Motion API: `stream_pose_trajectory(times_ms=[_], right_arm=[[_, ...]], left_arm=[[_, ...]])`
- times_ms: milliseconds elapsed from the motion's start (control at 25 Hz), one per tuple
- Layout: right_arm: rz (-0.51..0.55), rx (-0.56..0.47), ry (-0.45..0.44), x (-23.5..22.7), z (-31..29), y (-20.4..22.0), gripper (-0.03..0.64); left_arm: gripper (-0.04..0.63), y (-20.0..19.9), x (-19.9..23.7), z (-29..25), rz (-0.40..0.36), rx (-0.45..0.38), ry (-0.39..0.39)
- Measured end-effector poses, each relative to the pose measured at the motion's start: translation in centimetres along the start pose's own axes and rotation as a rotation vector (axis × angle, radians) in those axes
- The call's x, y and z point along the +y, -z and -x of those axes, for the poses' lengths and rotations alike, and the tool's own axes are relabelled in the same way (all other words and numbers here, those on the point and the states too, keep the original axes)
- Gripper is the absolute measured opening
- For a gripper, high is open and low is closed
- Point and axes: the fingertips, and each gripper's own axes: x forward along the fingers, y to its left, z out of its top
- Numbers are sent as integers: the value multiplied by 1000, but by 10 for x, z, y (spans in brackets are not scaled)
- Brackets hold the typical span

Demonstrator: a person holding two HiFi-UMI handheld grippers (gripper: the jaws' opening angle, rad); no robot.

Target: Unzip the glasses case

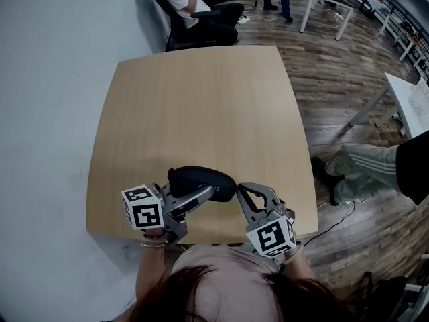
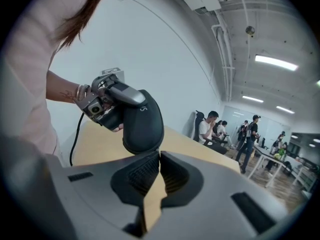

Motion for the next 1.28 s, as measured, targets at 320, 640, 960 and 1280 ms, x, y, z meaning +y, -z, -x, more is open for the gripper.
stream_pose_trajectory(times_ms=[320, 640, 960, 1280], right_arm=[[22, 15, 2, 0, -1, 2, 18], [54, 30, -2, 1, -1, 6, 18], [92, 53, -9, 3, -4, 11, 18], [136, 71, -16, 4, -6, 13, 18]], left_arm=[[224, 5, 1, 0, -3, 30, -5], [224, 11, 2, -2, -3, 62, -7], [224, 16, 7, -4, -12, 97, -7], [224, 21, 7, -5, -20, 136, -17]])
